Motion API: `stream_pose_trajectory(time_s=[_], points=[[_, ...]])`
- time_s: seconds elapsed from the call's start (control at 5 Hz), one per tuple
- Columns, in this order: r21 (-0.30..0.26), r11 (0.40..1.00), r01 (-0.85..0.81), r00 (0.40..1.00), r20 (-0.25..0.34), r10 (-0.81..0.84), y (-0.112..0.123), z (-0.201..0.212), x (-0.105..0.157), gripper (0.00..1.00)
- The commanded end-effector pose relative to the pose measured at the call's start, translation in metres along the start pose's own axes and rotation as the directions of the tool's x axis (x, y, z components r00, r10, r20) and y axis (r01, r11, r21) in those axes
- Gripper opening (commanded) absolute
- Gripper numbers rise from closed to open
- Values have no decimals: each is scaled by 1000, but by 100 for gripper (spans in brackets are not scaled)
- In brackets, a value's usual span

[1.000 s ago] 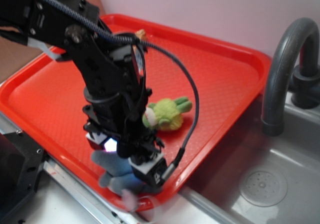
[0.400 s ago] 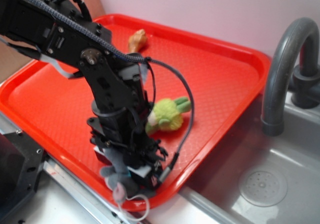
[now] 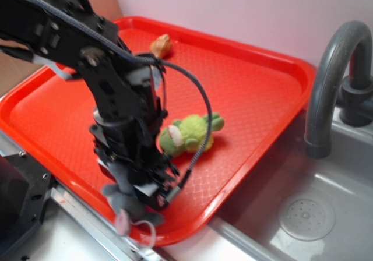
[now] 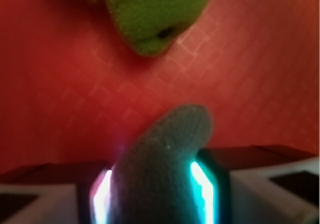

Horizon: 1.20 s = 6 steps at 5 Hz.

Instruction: Grab the gray animal.

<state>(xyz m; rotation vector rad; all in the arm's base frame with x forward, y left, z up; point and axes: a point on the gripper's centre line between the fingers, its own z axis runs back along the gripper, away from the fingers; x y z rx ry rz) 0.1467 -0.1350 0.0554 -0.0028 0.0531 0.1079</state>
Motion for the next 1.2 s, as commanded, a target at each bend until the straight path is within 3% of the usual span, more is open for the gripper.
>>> stream_pose_trajectory(time_s=[0.0, 0.2, 0.4, 0.6, 0.8, 1.0], points=[[-101, 980, 173, 980, 112, -162, 40, 86, 25, 0], [-38, 964, 265, 955, 152, -256, 63, 120, 34, 0], [-24, 964, 266, 954, 153, -259, 80, 142, 34, 0], [11, 985, 174, 963, 205, -173, 98, 161, 24, 0], [-19, 989, 144, 973, 187, -138, 98, 157, 31, 0], [20, 986, 164, 981, 105, -165, 92, 145, 43, 0]])
